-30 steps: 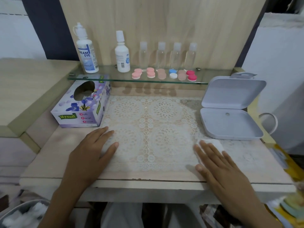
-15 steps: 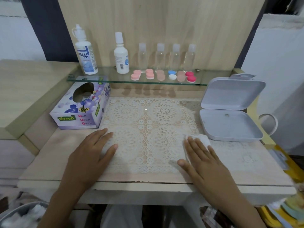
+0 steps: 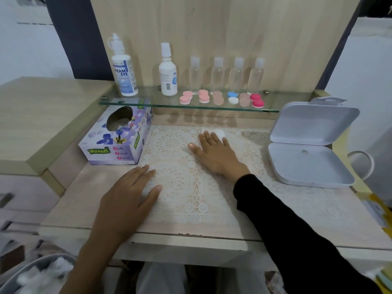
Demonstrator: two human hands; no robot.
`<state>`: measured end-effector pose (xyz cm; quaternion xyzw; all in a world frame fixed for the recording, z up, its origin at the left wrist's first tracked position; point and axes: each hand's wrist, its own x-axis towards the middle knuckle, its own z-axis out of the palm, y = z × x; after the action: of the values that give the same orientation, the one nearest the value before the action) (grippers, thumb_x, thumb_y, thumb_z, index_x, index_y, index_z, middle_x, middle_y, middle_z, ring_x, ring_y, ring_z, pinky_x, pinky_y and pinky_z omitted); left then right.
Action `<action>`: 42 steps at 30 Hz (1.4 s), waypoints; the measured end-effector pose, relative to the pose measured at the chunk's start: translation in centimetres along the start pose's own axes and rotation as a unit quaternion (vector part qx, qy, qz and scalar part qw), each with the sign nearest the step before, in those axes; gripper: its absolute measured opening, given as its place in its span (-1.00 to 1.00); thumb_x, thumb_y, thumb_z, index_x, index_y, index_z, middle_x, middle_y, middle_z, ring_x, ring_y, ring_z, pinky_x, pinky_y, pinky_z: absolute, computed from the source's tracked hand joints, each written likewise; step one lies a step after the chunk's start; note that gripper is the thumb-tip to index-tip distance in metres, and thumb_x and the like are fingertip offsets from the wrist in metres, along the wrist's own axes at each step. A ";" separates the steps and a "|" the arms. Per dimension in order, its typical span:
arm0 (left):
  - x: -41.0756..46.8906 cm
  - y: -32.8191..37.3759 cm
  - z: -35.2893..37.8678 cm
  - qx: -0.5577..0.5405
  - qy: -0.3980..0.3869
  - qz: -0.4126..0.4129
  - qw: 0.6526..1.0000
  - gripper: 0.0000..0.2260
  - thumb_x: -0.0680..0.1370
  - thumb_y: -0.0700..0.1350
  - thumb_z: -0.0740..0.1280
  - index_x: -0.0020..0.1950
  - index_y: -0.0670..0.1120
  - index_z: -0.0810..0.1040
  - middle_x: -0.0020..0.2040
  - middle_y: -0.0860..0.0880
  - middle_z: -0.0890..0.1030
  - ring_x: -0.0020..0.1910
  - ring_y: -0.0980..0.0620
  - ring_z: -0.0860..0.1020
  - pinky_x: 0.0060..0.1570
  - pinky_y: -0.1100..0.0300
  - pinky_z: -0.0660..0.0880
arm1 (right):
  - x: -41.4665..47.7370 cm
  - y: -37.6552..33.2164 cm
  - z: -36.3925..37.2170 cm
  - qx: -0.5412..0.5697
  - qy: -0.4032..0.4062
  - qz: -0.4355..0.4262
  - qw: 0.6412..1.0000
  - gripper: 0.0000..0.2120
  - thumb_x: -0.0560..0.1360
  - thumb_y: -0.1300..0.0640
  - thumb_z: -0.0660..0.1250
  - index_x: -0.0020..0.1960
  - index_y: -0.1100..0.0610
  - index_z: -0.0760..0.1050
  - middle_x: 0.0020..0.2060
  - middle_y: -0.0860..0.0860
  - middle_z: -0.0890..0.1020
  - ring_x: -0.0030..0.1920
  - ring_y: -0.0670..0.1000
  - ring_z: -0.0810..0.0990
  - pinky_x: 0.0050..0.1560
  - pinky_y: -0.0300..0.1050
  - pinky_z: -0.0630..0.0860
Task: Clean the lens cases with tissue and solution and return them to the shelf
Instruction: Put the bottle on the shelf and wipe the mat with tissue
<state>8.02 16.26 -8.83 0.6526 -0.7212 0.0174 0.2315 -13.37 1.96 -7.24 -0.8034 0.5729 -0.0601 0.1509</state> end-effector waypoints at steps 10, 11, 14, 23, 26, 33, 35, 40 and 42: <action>0.1 -0.2 0.1 0.017 -0.002 -0.001 1.000 -0.46 0.50 0.25 0.05 0.33 0.02 0.50 0.34 0.04 0.49 0.34 0.08 0.41 0.18 0.22 0.32 | -2.4 -6.3 3.1 -0.002 0.001 -0.188 0.982 -0.46 0.66 -0.14 -0.11 0.58 0.03 -0.02 0.57 -0.05 -0.01 0.56 -0.07 -0.11 0.52 -0.06 -0.24; 0.1 -0.2 0.2 0.017 0.000 -0.004 1.000 -0.46 0.50 0.25 0.05 0.32 0.02 0.51 0.34 0.04 0.50 0.34 0.09 0.42 0.18 0.22 0.32 | -3.0 -6.2 3.2 0.004 0.003 -0.200 0.980 -0.49 0.67 -0.10 -0.09 0.58 0.03 0.00 0.57 -0.05 0.00 0.56 -0.08 -0.09 0.51 -0.09 -0.23; 0.1 -0.3 0.2 0.019 0.004 -0.006 1.000 -0.47 0.50 0.26 0.06 0.30 0.02 0.53 0.33 0.05 0.50 0.33 0.10 0.43 0.19 0.24 0.31 | -4.6 -5.8 2.8 0.040 -0.020 -0.209 0.977 -0.53 0.67 0.00 -0.05 0.57 0.02 0.07 0.57 -0.06 0.04 0.55 -0.11 -0.08 0.51 -0.13 -0.22; 0.0 -0.3 0.1 0.021 -0.004 -0.008 1.000 -0.43 0.50 0.29 0.00 0.36 0.07 0.46 0.38 0.10 0.44 0.38 0.13 0.36 0.19 0.25 0.28 | -7.7 -4.0 0.3 0.145 -0.100 -0.244 0.954 -0.53 0.59 0.36 0.09 0.49 0.17 0.29 0.53 0.03 0.19 0.54 -0.09 0.05 0.48 -0.29 -0.10; 0.0 -0.2 0.1 0.019 -0.005 -0.009 1.000 -0.41 0.49 0.31 -0.03 0.38 0.07 0.44 0.40 0.10 0.41 0.40 0.13 0.33 0.21 0.23 0.28 | -8.4 -2.9 0.5 0.134 -0.063 -0.260 0.954 -0.57 0.59 0.33 0.14 0.43 0.11 0.40 0.49 -0.03 0.30 0.51 -0.13 0.17 0.51 -0.19 0.09; 0.0 -0.3 0.3 0.009 0.008 -0.002 1.000 -0.45 0.51 0.28 0.03 0.34 0.03 0.50 0.36 0.05 0.47 0.35 0.07 0.41 0.19 0.17 0.36 | -10.4 -1.8 1.1 0.123 0.113 -0.307 0.937 -0.78 0.44 0.28 0.32 -0.01 0.13 0.70 0.02 0.03 0.68 -0.01 -0.04 0.65 -0.06 -0.13 0.60; -0.1 -0.2 0.4 0.007 0.013 0.000 1.000 -0.46 0.51 0.26 0.04 0.32 0.01 0.52 0.34 0.04 0.49 0.34 0.06 0.43 0.17 0.17 0.37 | -10.9 -1.7 1.3 0.108 0.128 -0.317 0.933 -0.77 0.38 0.33 0.37 -0.06 0.10 0.70 -0.10 -0.04 0.69 -0.09 -0.10 0.63 -0.16 -0.18 0.59; -0.2 -0.1 0.1 -0.002 0.037 0.004 0.999 -0.53 0.51 0.19 0.11 0.26 -0.02 0.56 0.27 0.02 0.55 0.24 0.05 0.52 0.07 0.18 0.45 | -12.1 -2.2 1.2 0.121 0.144 -0.279 0.942 -0.76 0.39 0.29 0.38 -0.09 -0.01 0.68 -0.24 -0.14 0.68 -0.18 -0.17 0.60 -0.24 -0.12 0.57; -0.3 -0.1 -0.1 -0.010 0.048 0.006 0.999 -0.56 0.52 0.16 0.12 0.25 -0.01 0.56 0.25 0.02 0.57 0.21 0.06 0.53 0.03 0.19 0.48 | -12.2 -2.3 0.8 0.216 0.102 -0.226 0.944 -0.77 0.41 0.30 0.41 -0.06 0.01 0.67 -0.25 -0.11 0.68 -0.19 -0.16 0.63 -0.17 -0.21 0.55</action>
<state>8.16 16.55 -8.86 0.6445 -0.7131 0.0432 0.2724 -15.18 14.19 -6.35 -0.8493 0.3622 -0.2967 0.2438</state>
